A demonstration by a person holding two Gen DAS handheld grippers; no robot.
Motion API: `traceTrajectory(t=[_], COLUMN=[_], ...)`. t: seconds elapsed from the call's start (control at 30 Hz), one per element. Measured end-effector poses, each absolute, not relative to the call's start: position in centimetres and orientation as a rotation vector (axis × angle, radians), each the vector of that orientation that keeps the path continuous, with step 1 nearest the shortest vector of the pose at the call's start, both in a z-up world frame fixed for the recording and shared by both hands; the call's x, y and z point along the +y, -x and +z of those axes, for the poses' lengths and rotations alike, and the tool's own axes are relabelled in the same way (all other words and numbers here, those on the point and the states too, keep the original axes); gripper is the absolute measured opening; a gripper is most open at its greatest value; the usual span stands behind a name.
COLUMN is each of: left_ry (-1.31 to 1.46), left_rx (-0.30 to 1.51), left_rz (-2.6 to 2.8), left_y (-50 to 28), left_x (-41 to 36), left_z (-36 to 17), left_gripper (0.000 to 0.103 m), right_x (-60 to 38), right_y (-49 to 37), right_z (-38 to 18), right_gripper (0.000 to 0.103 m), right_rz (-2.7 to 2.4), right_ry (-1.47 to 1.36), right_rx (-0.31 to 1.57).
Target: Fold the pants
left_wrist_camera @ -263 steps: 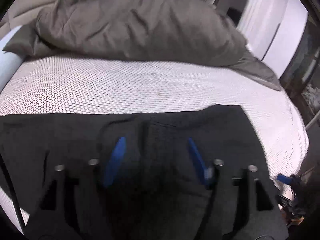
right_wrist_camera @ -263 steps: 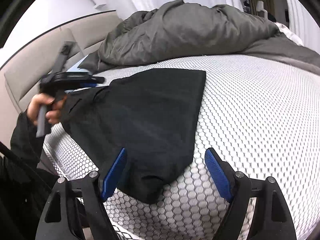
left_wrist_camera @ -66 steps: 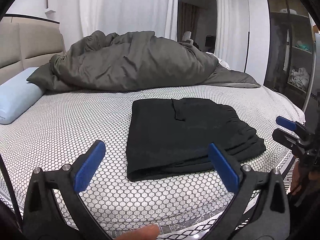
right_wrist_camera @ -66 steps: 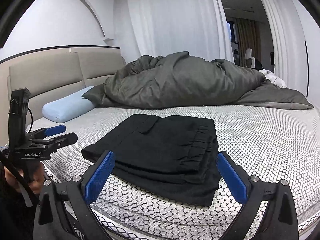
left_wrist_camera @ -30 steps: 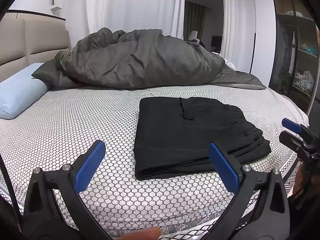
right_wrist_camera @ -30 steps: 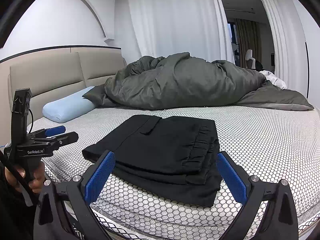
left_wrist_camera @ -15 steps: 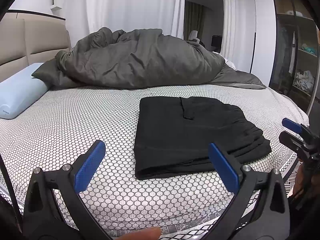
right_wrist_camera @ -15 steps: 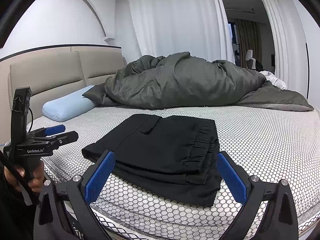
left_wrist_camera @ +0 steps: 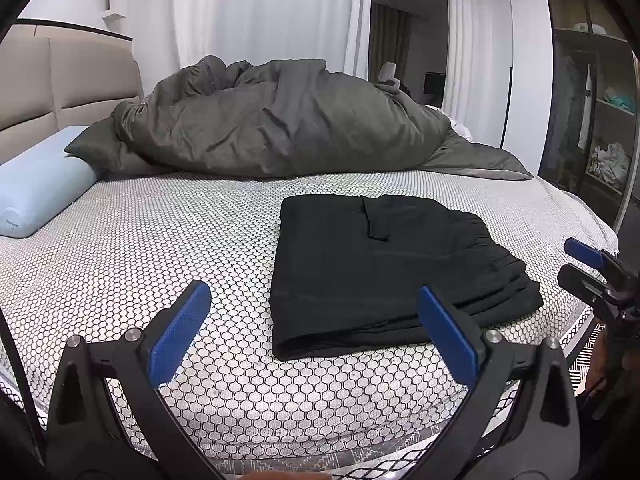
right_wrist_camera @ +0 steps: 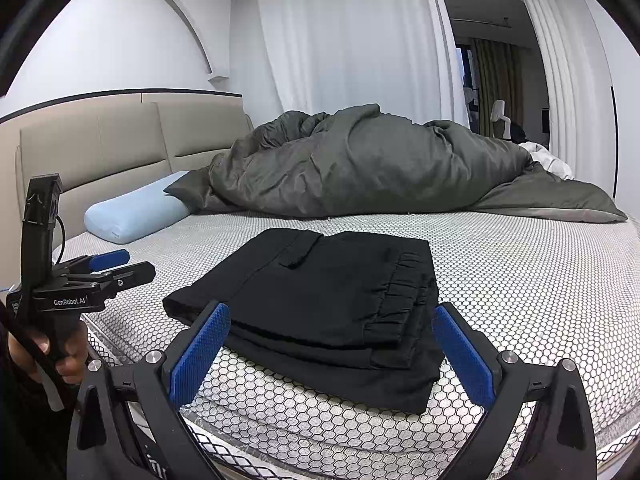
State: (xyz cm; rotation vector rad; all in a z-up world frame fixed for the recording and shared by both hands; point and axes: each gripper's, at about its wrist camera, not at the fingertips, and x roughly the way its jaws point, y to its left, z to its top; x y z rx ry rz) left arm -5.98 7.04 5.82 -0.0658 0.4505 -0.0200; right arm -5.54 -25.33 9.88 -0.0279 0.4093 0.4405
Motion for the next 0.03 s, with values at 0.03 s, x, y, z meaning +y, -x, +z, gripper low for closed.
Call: traceTrajectory(t=[0.03], left_ry=[0.067], left_rx=[0.452], left_rz=[-0.019], left_y=[6.0], left_x=[7.08], left_z=[5.81], left_gripper=[0.102], right_x=[-25.29], right_y=[5.57], right_z=[9.9], right_gripper=[0.103], right_rz=[0.44], right_ry=[0.027], right_rx=[0.409])
